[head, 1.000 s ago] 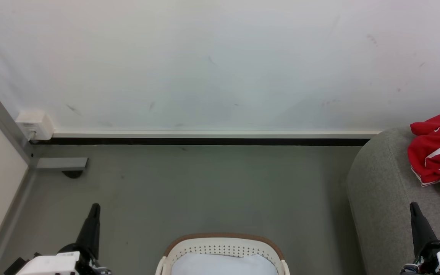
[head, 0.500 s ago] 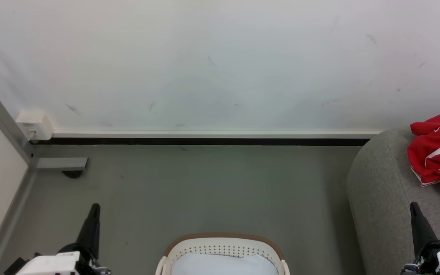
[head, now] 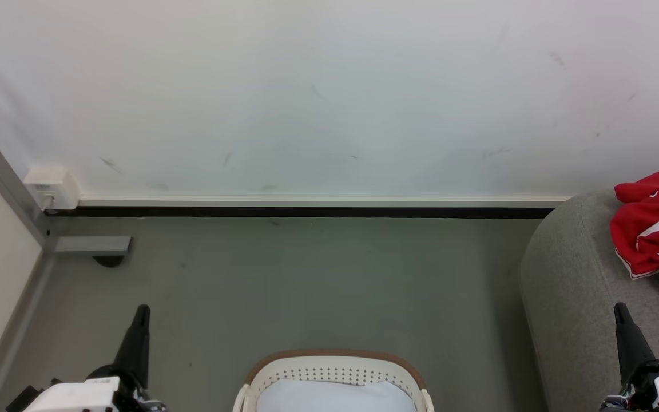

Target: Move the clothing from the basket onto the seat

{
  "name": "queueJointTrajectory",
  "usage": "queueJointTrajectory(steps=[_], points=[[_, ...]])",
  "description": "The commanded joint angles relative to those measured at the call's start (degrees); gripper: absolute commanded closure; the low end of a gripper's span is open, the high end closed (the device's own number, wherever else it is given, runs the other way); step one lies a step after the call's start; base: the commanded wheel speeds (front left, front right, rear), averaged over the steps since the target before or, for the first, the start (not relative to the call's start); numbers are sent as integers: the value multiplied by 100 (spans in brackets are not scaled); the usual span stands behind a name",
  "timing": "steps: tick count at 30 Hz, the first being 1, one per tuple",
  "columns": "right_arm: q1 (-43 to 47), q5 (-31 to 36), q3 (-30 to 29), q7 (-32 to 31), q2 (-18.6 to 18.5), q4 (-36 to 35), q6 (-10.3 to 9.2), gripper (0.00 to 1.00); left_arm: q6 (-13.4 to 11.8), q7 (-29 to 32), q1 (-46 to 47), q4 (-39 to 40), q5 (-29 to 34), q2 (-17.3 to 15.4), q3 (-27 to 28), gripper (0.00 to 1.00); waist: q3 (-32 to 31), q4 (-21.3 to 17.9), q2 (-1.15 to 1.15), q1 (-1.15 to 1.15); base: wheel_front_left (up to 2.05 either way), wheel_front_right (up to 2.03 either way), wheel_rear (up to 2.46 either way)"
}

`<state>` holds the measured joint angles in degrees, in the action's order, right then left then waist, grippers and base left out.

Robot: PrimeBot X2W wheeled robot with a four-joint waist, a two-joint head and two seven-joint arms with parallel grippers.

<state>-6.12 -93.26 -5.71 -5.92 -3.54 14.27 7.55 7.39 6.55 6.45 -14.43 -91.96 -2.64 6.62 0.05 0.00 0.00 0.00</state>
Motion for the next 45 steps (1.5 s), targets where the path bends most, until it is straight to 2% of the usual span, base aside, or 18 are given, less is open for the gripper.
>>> queueJointTrajectory(steps=[1, 45], points=[[-74, 27, -15, -8, 8, 6, -12, 100, 26, 29, 36, 14, -69, -44, 12, 100, 0, 0, 0, 0, 0, 0, 0], [-77, 51, -42, -37, 26, 7, -11, 100, 26, 29, 36, 14, -71, -44, 9, 100, 0, 0, 0, 0, 0, 0, 0]])
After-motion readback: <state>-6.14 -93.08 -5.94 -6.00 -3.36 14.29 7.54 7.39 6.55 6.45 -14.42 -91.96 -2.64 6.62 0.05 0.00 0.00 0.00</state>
